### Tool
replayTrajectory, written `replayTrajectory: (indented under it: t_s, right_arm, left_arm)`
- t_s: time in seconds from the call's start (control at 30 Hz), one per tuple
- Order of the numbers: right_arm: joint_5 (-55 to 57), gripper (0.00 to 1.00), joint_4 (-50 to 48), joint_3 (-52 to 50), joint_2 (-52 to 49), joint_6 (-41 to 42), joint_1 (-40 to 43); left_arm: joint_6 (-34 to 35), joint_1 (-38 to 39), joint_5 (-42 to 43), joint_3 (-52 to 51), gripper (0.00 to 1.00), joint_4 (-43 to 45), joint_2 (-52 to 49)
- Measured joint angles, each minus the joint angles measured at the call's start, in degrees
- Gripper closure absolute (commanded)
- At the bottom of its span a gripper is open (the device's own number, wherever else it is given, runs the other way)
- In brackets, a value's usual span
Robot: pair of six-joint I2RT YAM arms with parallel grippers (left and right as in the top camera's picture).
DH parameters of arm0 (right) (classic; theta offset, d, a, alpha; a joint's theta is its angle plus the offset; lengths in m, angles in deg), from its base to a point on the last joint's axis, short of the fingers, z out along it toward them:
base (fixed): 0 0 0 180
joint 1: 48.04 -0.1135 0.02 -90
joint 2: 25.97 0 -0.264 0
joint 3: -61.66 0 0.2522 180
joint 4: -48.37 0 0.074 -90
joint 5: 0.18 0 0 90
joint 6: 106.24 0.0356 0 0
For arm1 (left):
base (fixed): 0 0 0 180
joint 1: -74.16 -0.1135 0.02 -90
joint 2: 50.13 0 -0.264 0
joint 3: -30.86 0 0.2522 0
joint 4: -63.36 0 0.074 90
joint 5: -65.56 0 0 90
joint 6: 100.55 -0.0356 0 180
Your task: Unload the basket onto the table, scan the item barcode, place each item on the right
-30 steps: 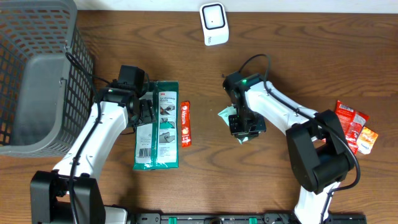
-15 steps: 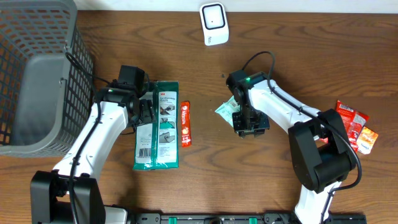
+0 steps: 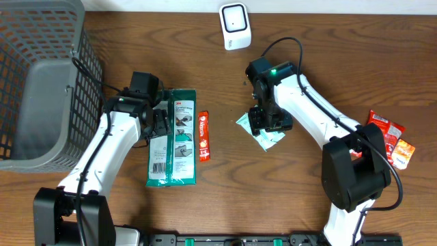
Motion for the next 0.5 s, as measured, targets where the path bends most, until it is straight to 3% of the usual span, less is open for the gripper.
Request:
replayTrajectory:
  t_s: [0.17, 0.5]
  right_arm:
    - [0.13, 0.53, -2.58, 0.00, 0.00, -1.38, -0.48]
    - [6.21, 0.60, -3.91, -0.02, 0.00, -5.75, -6.45]
  left_arm:
    - [0.00, 0.00, 0.00, 0.00, 0.15, 0.00, 0.00]
    - [0.00, 0.00, 0.00, 0.00, 0.15, 0.00, 0.00]
